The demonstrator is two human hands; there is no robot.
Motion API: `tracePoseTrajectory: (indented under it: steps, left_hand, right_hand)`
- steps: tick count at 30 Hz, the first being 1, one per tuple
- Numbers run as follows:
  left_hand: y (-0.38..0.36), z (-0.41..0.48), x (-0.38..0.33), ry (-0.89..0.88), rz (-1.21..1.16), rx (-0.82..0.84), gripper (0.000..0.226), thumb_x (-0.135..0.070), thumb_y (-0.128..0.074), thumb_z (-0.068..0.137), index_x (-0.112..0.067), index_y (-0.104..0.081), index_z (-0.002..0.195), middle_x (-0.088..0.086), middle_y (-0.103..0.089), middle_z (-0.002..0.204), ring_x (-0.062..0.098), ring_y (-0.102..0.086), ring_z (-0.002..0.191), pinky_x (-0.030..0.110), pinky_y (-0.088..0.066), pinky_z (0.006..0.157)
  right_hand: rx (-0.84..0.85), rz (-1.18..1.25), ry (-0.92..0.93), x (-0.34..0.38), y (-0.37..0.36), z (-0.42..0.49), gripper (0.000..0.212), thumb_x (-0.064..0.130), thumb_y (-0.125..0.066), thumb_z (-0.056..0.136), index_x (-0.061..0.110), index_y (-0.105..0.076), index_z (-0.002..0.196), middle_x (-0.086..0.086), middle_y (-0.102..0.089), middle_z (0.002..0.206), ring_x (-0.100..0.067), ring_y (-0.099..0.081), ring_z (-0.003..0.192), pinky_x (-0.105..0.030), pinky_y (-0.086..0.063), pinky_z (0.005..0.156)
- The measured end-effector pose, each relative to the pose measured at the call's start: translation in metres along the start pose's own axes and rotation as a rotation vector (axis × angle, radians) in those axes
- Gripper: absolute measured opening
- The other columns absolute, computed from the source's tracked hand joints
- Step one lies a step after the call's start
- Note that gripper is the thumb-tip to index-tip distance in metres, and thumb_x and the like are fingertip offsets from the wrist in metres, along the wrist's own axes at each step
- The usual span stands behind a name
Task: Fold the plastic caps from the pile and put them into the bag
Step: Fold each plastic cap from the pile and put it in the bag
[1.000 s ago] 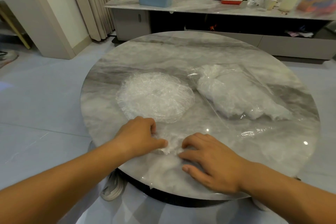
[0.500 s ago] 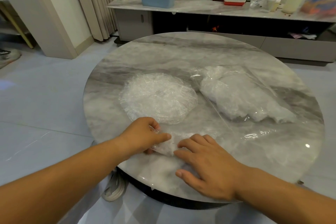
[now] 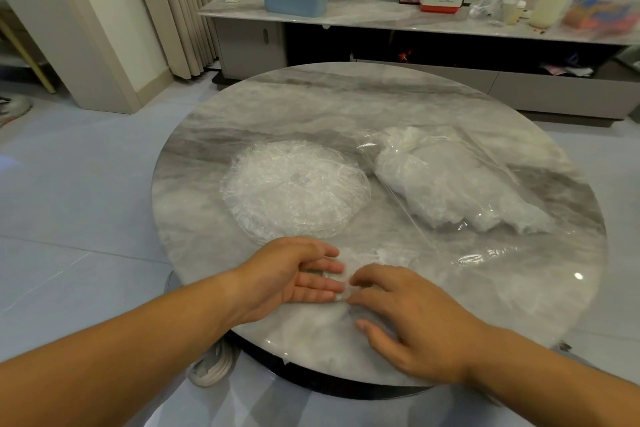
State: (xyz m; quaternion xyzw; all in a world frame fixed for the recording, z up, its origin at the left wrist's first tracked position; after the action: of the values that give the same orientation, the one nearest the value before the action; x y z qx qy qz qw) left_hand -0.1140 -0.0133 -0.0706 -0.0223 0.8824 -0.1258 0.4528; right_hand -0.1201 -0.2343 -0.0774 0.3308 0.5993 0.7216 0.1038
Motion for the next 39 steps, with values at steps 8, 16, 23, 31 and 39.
tracePoseTrajectory:
  steps: [8,16,23,31,39]
  left_hand:
    - [-0.002,0.001,-0.001,0.004,0.04,0.041,0.029,-0.009,-0.058,0.099,-0.008,-0.059,0.128,0.014,-0.073,0.117,0.035,-0.072,0.104,0.047,-0.057,0.093]
    - [-0.005,0.009,-0.012,-0.167,0.284,-0.146,0.03,-0.011,-0.08,0.083,-0.005,-0.065,0.108,0.008,-0.073,0.084,0.019,-0.072,0.072,0.032,-0.059,0.06]
    - [-0.02,0.033,-0.037,-0.303,1.146,-0.209,0.044,-0.046,-0.086,0.072,-0.026,-0.067,0.106,-0.012,-0.066,0.095,0.003,-0.063,0.084,0.022,-0.053,0.08]
    - [-0.028,0.044,-0.034,-0.153,1.15,-0.152,0.031,-0.032,-0.085,0.078,-0.018,-0.071,0.102,-0.01,-0.06,0.08,0.005,-0.057,0.073,0.019,-0.042,0.064]
    - [-0.017,0.024,-0.03,-0.149,0.397,-0.09,0.011,-0.009,-0.075,0.088,-0.01,-0.064,0.089,0.017,-0.071,0.097,0.022,-0.07,0.084,0.037,-0.058,0.079]
  right_hand:
    - [-0.051,-0.1,0.044,0.006,0.001,-0.002,0.037,0.033,-0.049,0.094,0.026,-0.061,0.128,0.012,-0.057,0.13,-0.014,-0.052,0.116,-0.034,-0.042,0.096]
    - [0.021,-0.162,-0.064,-0.001,-0.006,-0.004,0.037,0.049,-0.038,0.099,0.028,-0.066,0.11,0.015,-0.06,0.117,-0.012,-0.048,0.106,-0.034,-0.04,0.092]
    - [0.024,-0.107,-0.014,-0.009,0.001,-0.005,0.035,0.049,-0.044,0.098,0.029,-0.065,0.117,0.02,-0.061,0.125,-0.011,-0.047,0.107,-0.031,-0.039,0.093]
    - [-0.004,0.081,-0.071,-0.016,0.01,-0.007,0.049,0.054,-0.046,0.098,0.029,-0.053,0.139,0.015,-0.058,0.132,-0.001,-0.045,0.126,-0.026,-0.033,0.11]
    - [-0.324,0.903,-0.601,-0.013,0.039,0.018,0.018,0.038,-0.06,0.098,0.036,-0.076,0.105,0.022,-0.064,0.125,0.011,-0.051,0.121,-0.025,-0.04,0.111]
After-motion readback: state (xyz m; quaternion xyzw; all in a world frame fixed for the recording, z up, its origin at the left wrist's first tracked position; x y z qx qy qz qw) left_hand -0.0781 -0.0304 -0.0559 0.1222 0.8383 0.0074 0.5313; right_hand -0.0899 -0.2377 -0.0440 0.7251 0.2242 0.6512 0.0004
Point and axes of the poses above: each hand's wrist, its own z-axis towards the middle knuckle, its own y-axis out of the back of the hand, x = y × z, the point moved 1 cm from there along z, towards the middle knuckle
